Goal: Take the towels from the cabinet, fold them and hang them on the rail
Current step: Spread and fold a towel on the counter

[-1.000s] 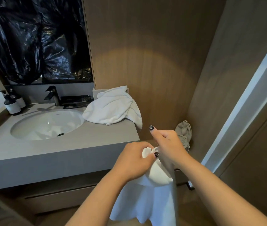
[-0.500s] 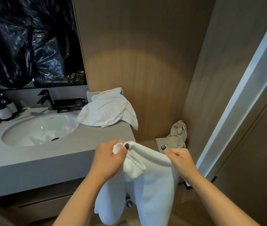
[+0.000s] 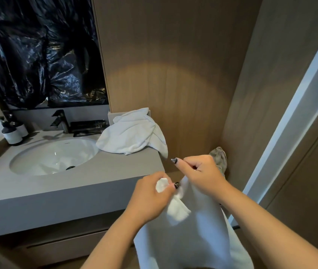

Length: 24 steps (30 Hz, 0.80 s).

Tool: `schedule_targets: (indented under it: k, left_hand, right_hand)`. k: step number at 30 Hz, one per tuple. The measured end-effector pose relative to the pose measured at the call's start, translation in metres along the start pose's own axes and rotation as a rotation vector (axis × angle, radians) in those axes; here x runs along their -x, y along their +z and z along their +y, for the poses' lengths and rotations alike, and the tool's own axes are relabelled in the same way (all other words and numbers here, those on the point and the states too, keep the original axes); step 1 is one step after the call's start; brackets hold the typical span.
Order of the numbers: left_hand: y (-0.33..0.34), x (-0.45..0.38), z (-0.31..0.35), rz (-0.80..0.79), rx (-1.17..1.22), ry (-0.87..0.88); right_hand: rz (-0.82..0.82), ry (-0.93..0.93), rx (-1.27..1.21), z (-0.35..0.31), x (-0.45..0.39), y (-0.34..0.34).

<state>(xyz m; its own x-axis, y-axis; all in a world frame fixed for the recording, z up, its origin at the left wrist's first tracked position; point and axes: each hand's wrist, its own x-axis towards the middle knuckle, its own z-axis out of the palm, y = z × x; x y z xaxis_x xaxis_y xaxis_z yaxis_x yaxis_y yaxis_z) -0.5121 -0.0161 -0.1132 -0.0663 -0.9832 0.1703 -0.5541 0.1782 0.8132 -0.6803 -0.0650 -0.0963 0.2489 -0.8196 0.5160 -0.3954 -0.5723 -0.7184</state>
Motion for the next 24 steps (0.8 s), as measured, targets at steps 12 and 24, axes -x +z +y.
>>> schedule_targets:
  k: [12, 24]
  left_hand:
    - [0.027, -0.008, 0.02, -0.166, -0.142, 0.089]
    - [0.018, -0.018, 0.007, 0.116, -0.229, 0.06]
  right_hand:
    - [0.025, 0.042, 0.005, 0.012, 0.007, -0.024]
    - [-0.197, 0.056, 0.342, 0.034, 0.023, -0.048]
